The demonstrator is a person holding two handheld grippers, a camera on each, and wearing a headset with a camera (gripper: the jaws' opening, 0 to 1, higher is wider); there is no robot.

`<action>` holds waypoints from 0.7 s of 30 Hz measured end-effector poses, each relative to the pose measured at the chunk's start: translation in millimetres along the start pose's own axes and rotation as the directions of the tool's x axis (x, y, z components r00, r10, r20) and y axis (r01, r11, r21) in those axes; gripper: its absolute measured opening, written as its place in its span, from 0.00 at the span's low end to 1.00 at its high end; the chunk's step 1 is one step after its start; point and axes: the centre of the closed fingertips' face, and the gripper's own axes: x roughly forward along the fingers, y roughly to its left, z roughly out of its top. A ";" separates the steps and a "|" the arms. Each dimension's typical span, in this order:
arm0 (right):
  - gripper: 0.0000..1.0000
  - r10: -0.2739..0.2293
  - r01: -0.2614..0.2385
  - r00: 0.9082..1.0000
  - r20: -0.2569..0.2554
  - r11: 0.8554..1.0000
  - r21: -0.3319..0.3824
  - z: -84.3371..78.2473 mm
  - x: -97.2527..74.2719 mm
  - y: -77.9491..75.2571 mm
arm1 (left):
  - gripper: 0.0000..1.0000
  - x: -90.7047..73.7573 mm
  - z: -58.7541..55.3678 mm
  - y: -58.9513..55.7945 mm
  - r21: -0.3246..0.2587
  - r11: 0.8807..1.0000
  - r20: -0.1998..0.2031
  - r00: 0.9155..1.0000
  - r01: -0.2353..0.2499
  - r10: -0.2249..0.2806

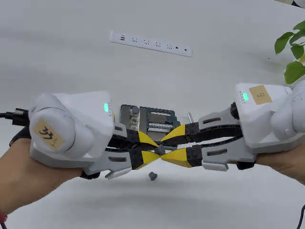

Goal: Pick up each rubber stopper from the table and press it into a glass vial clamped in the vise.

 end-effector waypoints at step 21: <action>0.06 0.006 -0.007 1.000 -0.027 1.000 -0.018 2.9 4.1 0.7 | 0.04 -4.9 -2.3 1.8 0.017 1.000 0.007 1.000 -0.008 0.008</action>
